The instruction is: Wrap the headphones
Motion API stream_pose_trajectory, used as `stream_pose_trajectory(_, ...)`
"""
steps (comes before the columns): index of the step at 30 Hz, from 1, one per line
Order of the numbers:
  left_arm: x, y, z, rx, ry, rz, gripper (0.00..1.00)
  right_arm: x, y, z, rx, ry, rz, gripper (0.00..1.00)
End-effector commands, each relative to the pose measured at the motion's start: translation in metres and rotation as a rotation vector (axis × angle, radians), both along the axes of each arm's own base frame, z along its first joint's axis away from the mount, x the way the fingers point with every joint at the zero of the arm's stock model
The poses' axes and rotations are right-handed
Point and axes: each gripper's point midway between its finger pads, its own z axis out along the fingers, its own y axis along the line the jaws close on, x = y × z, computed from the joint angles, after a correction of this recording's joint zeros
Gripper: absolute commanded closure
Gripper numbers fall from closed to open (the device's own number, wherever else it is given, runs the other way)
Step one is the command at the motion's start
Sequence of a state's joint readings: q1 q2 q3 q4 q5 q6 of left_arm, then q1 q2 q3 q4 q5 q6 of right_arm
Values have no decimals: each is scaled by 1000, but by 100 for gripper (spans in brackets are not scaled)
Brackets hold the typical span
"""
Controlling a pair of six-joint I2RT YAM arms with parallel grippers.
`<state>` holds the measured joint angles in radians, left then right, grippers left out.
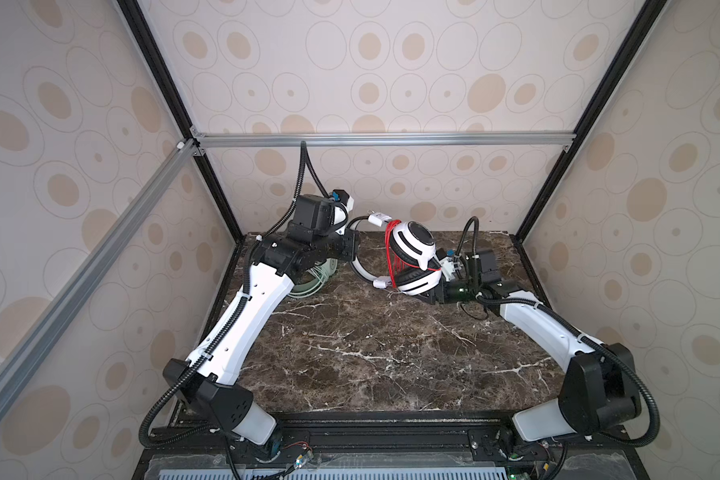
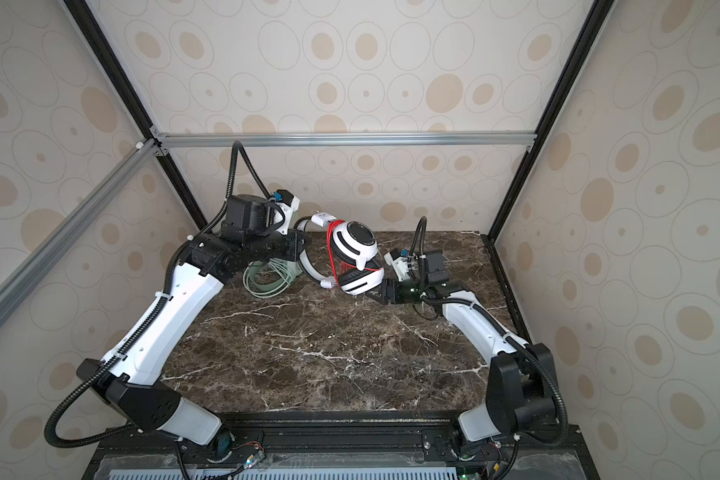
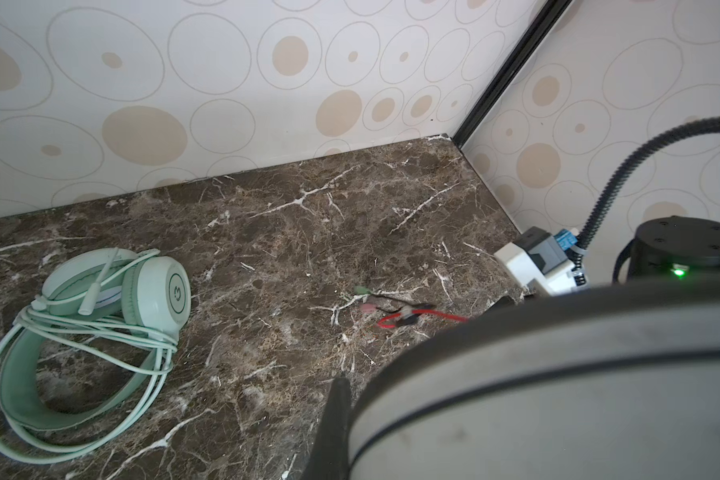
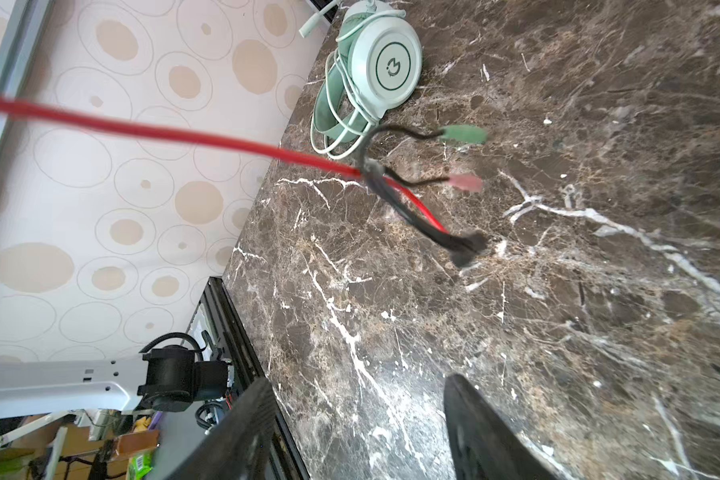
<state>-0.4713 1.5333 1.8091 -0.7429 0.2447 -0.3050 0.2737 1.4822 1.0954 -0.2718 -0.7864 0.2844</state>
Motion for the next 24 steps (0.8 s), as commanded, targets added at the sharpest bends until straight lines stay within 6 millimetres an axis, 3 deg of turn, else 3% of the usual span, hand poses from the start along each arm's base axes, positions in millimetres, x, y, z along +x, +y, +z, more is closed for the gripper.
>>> stream_pose_trajectory(1, -9, -4, 51, -119, -85, -13, 100, 9, 9, 16, 61, -25, 21, 33)
stream_pose_trajectory(10, -8, -7, 56, -137, -81, -21, 100, 13, -10, 6, -59, -74, -69, 36)
stream_pose_trajectory(17, -11, -7, 59, -141, -84, -25, 100, 13, -10, 12, -37, -102, -82, 34)
stream_pose_trajectory(20, -12, -7, 61, -142, -84, -23, 100, 15, -5, 13, -15, -91, -67, 38)
stream_pose_trajectory(24, -13, -6, 62, -144, -87, -21, 100, 0, 25, 25, 84, -100, 68, 44)
